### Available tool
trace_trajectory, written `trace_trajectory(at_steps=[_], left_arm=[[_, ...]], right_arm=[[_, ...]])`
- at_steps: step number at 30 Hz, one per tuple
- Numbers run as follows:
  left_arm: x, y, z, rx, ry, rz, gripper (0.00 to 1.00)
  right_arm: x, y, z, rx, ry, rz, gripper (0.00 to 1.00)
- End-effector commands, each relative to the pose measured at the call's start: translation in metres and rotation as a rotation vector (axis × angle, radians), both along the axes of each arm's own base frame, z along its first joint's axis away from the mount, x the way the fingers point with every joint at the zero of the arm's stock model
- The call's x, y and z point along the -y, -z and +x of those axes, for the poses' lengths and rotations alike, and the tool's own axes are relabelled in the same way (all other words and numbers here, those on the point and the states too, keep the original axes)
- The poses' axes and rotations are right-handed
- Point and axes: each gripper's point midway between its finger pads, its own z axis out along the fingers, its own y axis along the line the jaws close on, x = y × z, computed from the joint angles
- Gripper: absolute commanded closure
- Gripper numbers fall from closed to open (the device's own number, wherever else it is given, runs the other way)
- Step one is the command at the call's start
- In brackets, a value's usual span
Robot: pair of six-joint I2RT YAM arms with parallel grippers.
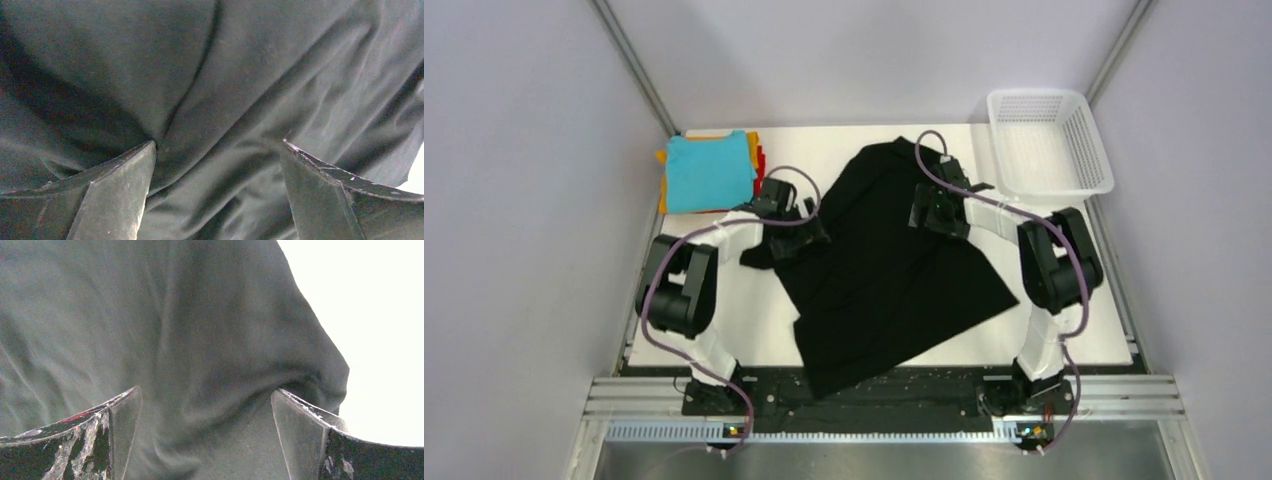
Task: Fold and stack the t-shirts
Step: Flatten out the tshirt
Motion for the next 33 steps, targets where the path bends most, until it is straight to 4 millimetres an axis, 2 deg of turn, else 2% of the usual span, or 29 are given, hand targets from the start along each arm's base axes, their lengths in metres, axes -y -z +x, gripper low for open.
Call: trace_trajectory(at_steps=[1, 5, 8, 9, 10, 11, 13, 16, 20, 21, 24, 25, 27, 29, 33], left_arm=[[0.024, 0.005, -0.06, -0.113, -0.032, -0.049, 0.01], [0.074, -0.001, -0.099, -0.162, 0.054, -0.155, 0.01], [0.112, -0.015, -0.112, -0.157, 0.133, -0.267, 0.01], [0.119, -0.02, -0.113, -0.145, 0.155, -0.264, 0.01], [0.119, -0.023, -0.109, -0.127, 0.157, -0.227, 0.01], [0.115, -0.026, -0.106, -0.114, 0.158, -0.177, 0.01], [0.104, -0.04, -0.095, -0.065, 0.139, -0.095, 0.01], [0.083, -0.076, -0.077, 0.066, 0.089, -0.001, 0.01], [0.03, -0.105, -0.066, 0.206, -0.067, 0.171, 0.01], [0.016, -0.108, -0.067, 0.218, -0.105, 0.204, 0.01], [-0.024, -0.102, -0.081, 0.179, -0.19, 0.272, 0.01], [-0.036, -0.096, -0.088, 0.159, -0.213, 0.296, 0.01], [-0.061, -0.087, -0.104, 0.127, -0.266, 0.341, 0.01], [-0.078, -0.077, -0.117, 0.096, -0.299, 0.335, 0.01], [-0.078, -0.054, -0.135, 0.043, -0.258, 0.222, 0.01]], right_arm=[[-0.011, 0.021, 0.065, 0.023, -0.063, -0.02, 0.01], [-0.039, 0.022, 0.133, 0.086, -0.161, -0.013, 0.01], [-0.066, 0.025, 0.18, 0.126, -0.248, 0.018, 0.01], [-0.074, 0.023, 0.194, 0.145, -0.27, 0.03, 0.01], [-0.081, 0.033, 0.204, 0.145, -0.29, 0.039, 0.01], [-0.085, 0.028, 0.212, 0.164, -0.303, 0.046, 0.01], [-0.092, 0.003, 0.226, 0.231, -0.325, 0.058, 0.01], [-0.09, -0.046, 0.232, 0.335, -0.341, 0.037, 0.01], [-0.075, -0.114, 0.224, 0.435, -0.329, -0.012, 0.01], [-0.071, -0.131, 0.218, 0.453, -0.323, -0.018, 0.01], [-0.061, -0.157, 0.192, 0.453, -0.3, -0.013, 0.01], [-0.057, -0.151, 0.176, 0.419, -0.296, -0.012, 0.01], [-0.048, -0.152, 0.152, 0.402, -0.272, -0.025, 0.01], [-0.043, -0.155, 0.125, 0.398, -0.263, -0.028, 0.01], [-0.031, -0.148, 0.07, 0.368, -0.213, -0.013, 0.01]])
